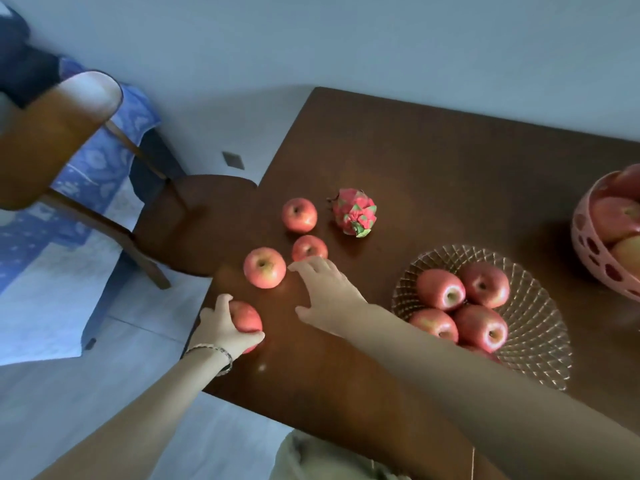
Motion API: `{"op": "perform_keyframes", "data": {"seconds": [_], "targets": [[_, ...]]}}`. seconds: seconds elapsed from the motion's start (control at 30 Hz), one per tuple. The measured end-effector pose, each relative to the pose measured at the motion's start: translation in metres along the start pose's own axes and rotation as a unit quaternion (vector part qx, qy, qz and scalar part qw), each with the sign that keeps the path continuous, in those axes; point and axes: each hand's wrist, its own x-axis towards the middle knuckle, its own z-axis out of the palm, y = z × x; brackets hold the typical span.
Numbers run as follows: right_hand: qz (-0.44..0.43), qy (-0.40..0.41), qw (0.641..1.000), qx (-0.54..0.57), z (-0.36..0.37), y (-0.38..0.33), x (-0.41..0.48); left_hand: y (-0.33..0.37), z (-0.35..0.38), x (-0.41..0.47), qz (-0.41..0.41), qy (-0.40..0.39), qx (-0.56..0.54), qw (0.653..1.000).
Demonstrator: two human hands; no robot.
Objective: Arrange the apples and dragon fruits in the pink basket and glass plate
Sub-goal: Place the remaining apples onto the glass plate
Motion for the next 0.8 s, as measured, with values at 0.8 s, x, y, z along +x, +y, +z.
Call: {"op": "perform_keyframes", "data": {"seconds": [0.8], "targets": [[0.108,0.156,0.962,0.196,-0.061,0.057,-0.084,0.077,-0.014,-0.062,0.263,-0.019,-0.022,0.964]]}}
